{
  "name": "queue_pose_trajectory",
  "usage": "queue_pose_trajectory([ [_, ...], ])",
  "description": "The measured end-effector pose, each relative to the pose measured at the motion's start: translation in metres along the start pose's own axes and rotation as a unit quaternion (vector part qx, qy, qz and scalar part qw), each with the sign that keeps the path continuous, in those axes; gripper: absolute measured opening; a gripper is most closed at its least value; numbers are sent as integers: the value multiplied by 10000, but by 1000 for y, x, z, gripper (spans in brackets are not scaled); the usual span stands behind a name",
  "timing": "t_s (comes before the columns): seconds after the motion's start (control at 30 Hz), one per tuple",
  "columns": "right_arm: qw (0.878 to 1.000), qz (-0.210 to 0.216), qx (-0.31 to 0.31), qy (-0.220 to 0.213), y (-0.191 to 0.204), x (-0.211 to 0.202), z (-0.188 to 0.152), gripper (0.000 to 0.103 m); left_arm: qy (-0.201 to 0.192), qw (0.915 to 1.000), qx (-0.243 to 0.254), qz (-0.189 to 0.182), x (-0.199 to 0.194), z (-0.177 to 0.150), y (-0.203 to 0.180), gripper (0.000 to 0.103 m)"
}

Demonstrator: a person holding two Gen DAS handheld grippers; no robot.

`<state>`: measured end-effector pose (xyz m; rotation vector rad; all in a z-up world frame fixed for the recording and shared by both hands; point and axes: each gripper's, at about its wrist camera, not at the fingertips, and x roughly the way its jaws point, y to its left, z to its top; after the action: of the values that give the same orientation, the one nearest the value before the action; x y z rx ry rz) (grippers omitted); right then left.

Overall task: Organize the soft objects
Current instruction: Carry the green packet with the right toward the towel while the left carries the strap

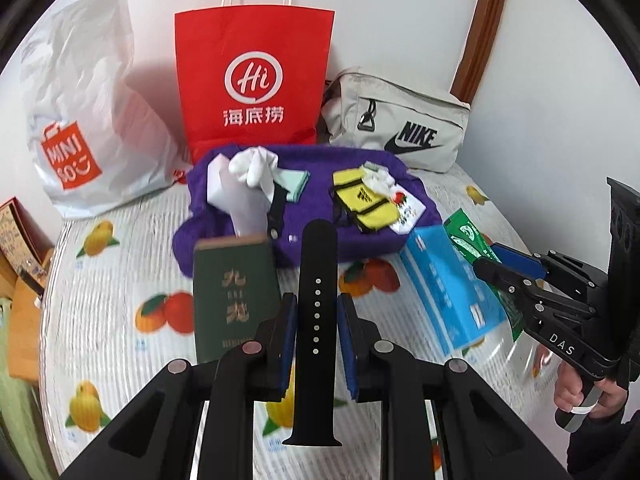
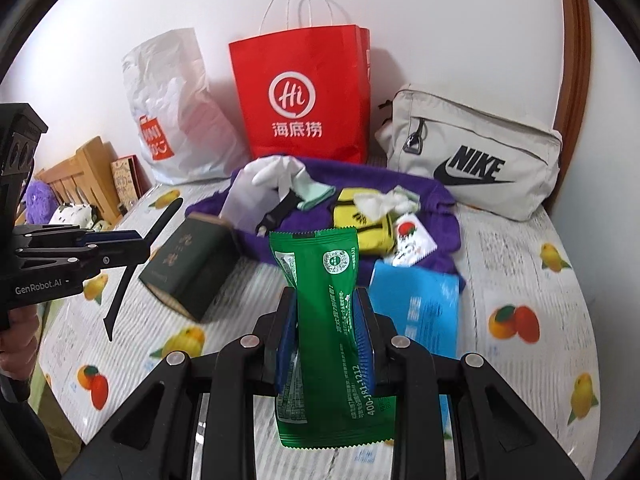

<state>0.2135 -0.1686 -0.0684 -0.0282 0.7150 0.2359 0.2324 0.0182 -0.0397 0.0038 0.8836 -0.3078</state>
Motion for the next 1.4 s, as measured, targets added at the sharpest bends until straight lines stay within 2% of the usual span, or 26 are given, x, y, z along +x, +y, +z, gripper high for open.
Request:
queue_pose_trajectory([
  [0.27,9998,13,192,-55,-23,25,34,28,4,10000,56,6,25,40,3,20],
  [0.67,9995,-106,286,85,-51,84,73,28,212,9997,65,-143,91,92,13,20],
  [1.07,9986,-156,391,328,-71,132,95,28,358,9991,-68,-204,143,124,26,20],
  [1.4,9972,-94,272,688,-69,164,95,28,663,9975,-234,-95,181,125,36,20],
])
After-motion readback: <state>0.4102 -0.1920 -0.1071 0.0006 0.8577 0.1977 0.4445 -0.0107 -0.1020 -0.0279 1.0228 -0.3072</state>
